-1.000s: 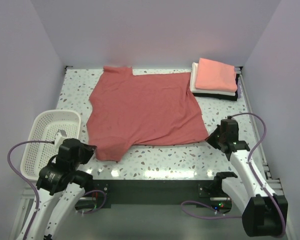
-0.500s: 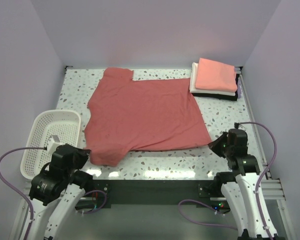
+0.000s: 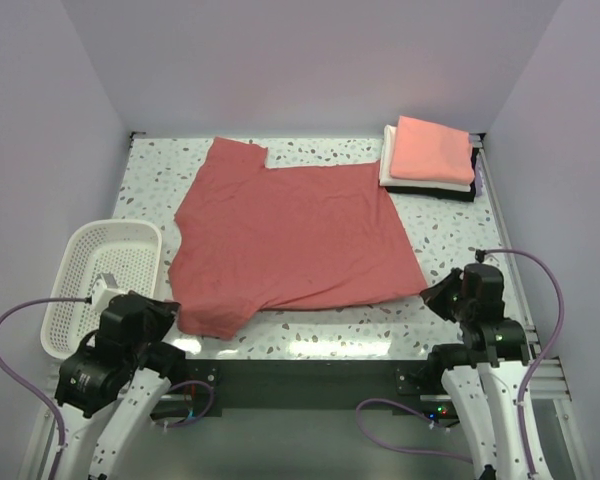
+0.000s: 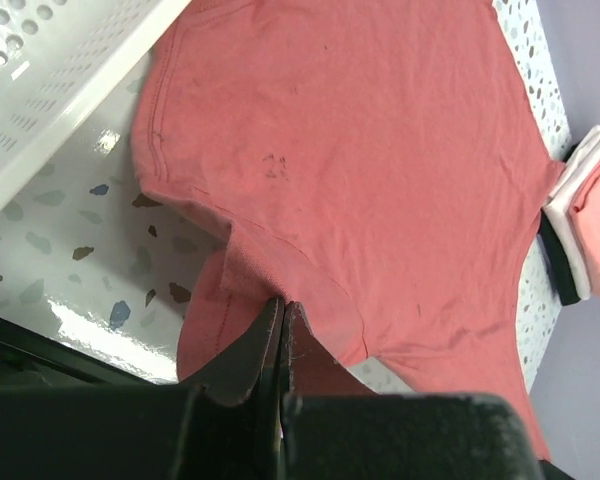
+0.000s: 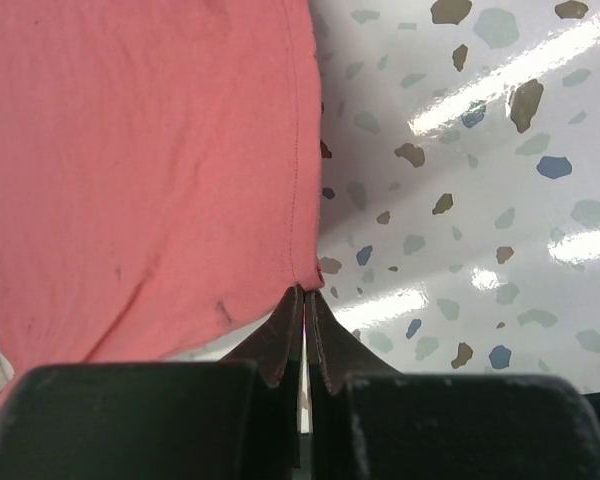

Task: Fold and stack the t-shirts
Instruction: Fold the tshirt

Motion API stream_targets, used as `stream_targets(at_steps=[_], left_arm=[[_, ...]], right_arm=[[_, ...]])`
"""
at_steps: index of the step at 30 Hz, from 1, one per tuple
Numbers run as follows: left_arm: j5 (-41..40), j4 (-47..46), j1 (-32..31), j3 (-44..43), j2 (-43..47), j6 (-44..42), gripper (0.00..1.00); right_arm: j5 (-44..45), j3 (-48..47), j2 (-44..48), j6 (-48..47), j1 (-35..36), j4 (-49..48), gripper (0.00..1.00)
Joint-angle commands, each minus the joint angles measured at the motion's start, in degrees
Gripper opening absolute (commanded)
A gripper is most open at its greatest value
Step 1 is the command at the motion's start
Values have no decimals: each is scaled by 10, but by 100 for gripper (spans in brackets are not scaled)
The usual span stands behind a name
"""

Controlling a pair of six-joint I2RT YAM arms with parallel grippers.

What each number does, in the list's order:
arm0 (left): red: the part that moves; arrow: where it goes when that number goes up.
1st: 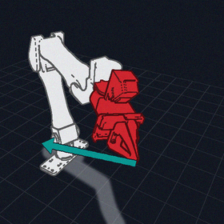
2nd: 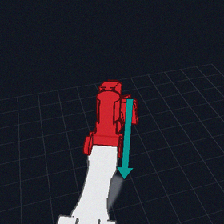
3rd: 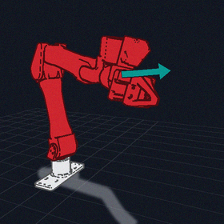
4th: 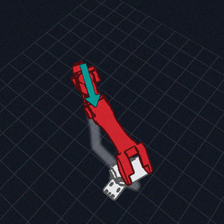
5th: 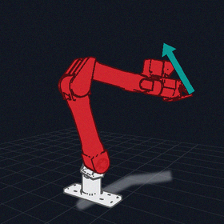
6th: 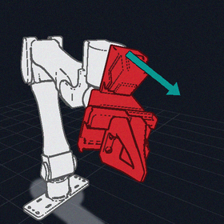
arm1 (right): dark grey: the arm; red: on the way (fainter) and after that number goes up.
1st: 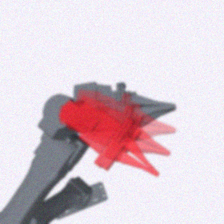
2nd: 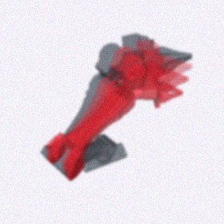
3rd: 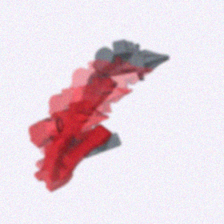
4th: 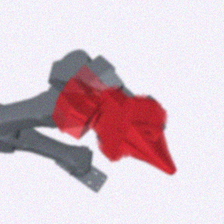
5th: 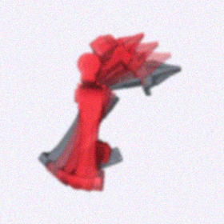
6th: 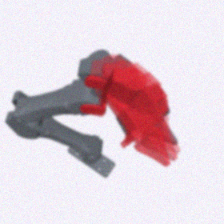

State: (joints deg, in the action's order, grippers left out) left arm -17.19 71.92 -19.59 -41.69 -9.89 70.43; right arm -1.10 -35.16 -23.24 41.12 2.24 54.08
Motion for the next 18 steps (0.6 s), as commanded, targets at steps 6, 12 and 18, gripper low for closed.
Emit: stream_targets(at_steps=[6,12,18], left_arm=[[-15,-186,-1,16,-172,-61,0],[-43,-304,-1,-10,-357,-85,0],[-71,-342,-1,-71,-499,-93,0]], right_arm=[[-26,-25,-159,-13,0,-153,0],[-21,-66,-309,-12,0,-249,0],[-25,-108,-426,-17,0,-317,0]])
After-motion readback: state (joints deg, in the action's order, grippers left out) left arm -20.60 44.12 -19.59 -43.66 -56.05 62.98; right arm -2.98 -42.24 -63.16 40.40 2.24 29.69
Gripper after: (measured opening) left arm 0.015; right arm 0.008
